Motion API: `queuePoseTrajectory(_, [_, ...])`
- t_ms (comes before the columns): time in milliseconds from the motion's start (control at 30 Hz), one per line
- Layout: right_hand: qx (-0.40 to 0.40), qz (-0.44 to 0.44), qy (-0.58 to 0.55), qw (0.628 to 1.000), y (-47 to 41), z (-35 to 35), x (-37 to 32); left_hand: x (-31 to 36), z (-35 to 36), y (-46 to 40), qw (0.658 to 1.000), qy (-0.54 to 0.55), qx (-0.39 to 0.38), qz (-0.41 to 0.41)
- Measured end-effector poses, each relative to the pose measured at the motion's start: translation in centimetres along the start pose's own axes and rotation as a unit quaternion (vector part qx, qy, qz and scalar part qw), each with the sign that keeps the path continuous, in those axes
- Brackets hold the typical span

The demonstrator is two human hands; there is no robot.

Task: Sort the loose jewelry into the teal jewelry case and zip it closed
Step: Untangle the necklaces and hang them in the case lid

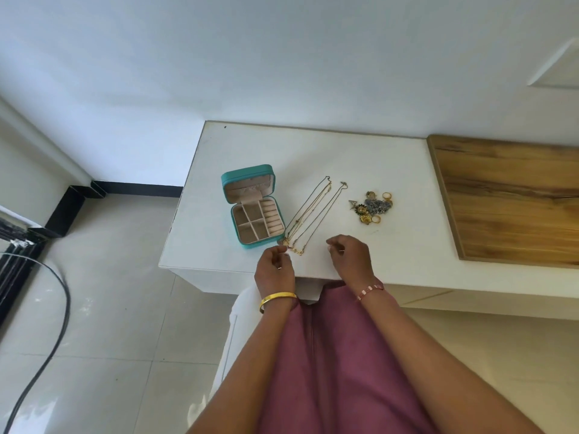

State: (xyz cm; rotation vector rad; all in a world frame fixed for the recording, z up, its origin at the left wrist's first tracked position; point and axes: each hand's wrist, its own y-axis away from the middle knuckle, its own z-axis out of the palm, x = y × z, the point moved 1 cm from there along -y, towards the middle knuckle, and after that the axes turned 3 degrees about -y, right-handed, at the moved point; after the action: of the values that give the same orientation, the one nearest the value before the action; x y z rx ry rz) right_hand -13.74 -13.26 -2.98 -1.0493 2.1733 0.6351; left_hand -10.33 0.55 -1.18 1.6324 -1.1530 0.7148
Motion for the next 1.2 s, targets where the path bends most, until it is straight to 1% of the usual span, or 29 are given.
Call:
queuePoseTrajectory(100, [-0.018,-0.026,0.025,0.999,0.5,0.9,-0.1,-0.2,0.3,-0.1,1.000,-0.012,-0.001,0.002])
queuePoseTrajectory(267, [-0.047,-0.121,0.104,0.986,0.8,2.7,-1.3,-0.3,0.4,-0.4,0.999,-0.038,0.007,0.007])
queuePoseTrajectory(367, [-0.073,-0.181,0.157,0.968,0.4,3.6,-2.3,-0.6,0.4,-0.8,0.999,-0.007,0.036,-0.017])
queuePoseTrajectory(467, [-0.074,-0.226,0.210,0.948,-0.3,4.4,-3.1,-0.6,0.3,-0.9,0.998,0.019,0.049,-0.041])
queuePoseTrajectory(667, [-0.084,-0.226,0.266,0.933,-1.6,4.9,-2.7,-0.9,0.3,-0.9,0.998,0.022,0.033,-0.047])
queuePoseTrajectory(767, [-0.073,-0.239,0.273,0.929,-1.7,4.6,-2.4,-1.0,0.3,-0.9,0.998,0.021,0.027,-0.048])
queuePoseTrajectory(867, [-0.084,-0.233,0.285,0.926,-1.5,4.2,-1.8,-1.0,0.3,-1.0,0.999,0.020,0.025,-0.044])
queuePoseTrajectory(933, [-0.077,-0.233,0.290,0.925,-1.2,4.0,-1.7,-1.0,0.3,-1.0,0.999,0.022,0.024,-0.043])
queuePoseTrajectory(1100, [-0.074,-0.265,0.296,0.915,-0.7,4.4,-2.6,-0.9,0.2,-0.9,0.998,0.028,0.029,-0.044])
queuePoseTrajectory(1200, [-0.088,-0.265,0.287,0.916,-0.3,4.9,-3.0,-0.9,0.2,-0.8,0.998,0.024,0.028,-0.043])
